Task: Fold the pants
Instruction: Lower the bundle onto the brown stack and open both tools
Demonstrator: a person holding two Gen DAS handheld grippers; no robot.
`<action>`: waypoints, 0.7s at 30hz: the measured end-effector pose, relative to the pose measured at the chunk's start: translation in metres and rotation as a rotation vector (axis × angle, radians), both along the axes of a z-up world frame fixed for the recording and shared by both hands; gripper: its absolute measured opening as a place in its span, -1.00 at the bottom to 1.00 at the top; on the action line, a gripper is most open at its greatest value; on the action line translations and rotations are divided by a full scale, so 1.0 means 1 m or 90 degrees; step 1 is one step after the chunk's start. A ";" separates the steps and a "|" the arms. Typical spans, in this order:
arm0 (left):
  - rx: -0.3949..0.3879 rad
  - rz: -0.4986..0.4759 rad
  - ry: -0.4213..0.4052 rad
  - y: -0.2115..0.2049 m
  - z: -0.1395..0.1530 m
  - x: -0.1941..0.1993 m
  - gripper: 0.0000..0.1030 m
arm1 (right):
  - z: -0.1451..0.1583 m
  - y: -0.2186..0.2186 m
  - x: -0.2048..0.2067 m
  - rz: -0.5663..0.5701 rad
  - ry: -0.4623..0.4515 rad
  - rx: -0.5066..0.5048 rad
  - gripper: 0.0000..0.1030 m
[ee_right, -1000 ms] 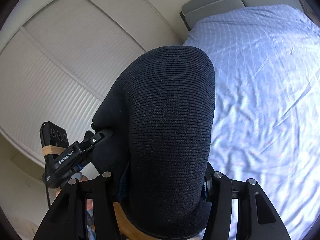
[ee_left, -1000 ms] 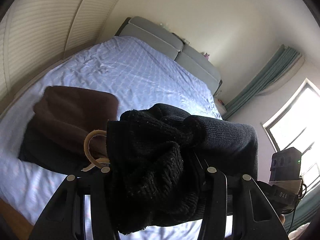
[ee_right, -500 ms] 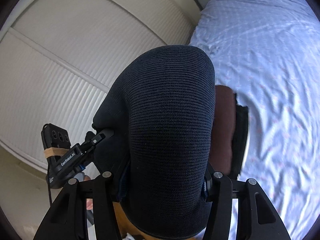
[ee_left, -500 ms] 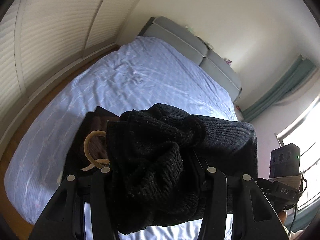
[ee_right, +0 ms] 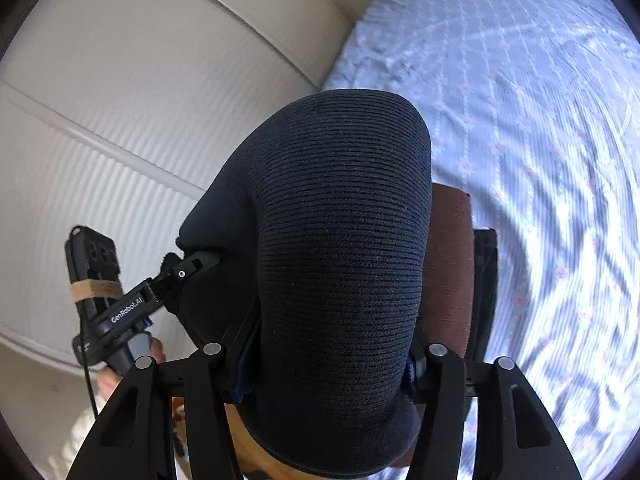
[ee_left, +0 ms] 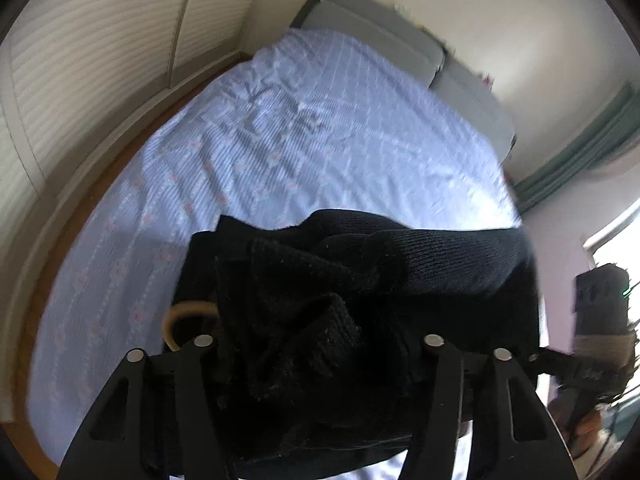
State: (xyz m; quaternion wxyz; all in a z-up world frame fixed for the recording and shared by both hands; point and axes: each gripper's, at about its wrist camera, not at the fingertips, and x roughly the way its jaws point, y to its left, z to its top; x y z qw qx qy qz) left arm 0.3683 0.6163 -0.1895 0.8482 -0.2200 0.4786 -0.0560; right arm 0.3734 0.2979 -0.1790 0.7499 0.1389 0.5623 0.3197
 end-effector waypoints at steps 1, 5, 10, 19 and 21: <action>0.026 -0.011 0.005 -0.002 -0.002 0.001 0.30 | 0.001 0.003 0.000 0.000 -0.007 -0.012 0.19; 0.110 -0.040 0.008 -0.004 0.006 -0.005 0.67 | 0.011 0.004 -0.004 -0.009 -0.061 -0.078 0.47; 0.195 -0.050 0.015 -0.010 0.018 -0.018 0.75 | 0.027 -0.003 -0.018 -0.010 -0.086 -0.108 0.48; 0.233 -0.041 0.041 -0.014 0.018 -0.040 0.86 | 0.011 -0.021 -0.029 -0.011 -0.058 -0.105 0.56; 0.220 -0.030 0.054 -0.012 0.012 -0.038 0.92 | 0.001 -0.023 -0.024 -0.019 -0.049 -0.104 0.63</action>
